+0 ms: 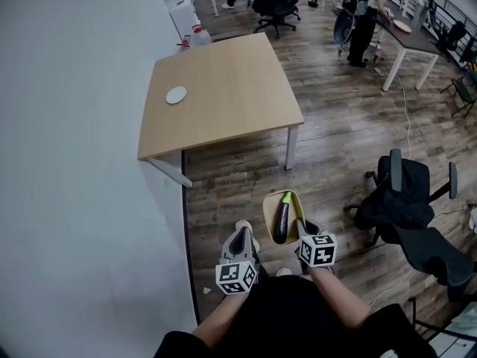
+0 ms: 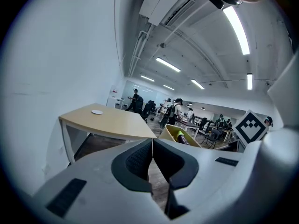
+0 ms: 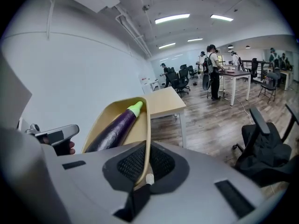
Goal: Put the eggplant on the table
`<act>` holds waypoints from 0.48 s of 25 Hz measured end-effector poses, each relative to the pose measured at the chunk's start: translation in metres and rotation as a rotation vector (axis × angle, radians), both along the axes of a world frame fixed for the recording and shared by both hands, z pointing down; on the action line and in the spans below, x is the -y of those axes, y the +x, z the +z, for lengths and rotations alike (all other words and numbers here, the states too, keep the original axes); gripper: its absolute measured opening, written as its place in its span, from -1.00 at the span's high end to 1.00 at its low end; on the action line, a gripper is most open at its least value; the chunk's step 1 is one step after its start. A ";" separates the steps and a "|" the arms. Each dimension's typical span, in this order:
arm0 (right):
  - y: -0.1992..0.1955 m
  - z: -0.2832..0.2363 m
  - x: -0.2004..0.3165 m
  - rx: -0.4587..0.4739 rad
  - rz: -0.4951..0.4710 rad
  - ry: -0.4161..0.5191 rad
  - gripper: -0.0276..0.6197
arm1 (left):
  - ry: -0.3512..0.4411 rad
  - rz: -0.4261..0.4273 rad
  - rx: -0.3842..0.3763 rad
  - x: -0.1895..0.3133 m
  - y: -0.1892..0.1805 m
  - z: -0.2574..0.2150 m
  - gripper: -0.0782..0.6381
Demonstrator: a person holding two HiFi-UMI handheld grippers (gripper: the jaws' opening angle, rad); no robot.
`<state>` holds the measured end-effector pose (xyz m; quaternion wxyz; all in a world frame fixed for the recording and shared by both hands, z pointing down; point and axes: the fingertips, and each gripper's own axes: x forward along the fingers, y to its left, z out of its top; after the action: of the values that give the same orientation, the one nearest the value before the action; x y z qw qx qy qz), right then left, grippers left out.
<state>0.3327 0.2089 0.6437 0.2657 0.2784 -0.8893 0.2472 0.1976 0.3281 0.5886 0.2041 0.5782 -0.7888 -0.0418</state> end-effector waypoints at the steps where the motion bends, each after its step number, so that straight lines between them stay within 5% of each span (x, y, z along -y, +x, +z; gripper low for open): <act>1: -0.003 0.002 0.006 -0.005 0.010 0.001 0.72 | -0.003 0.001 -0.001 0.006 -0.003 0.003 0.73; 12: -0.071 0.015 0.094 -0.065 0.110 -0.009 0.72 | -0.027 0.080 -0.024 0.104 -0.084 0.021 0.73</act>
<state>0.2619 0.1144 0.6590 0.2816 0.3334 -0.8626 0.2560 0.1136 0.2239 0.6091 0.2229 0.6058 -0.7632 -0.0296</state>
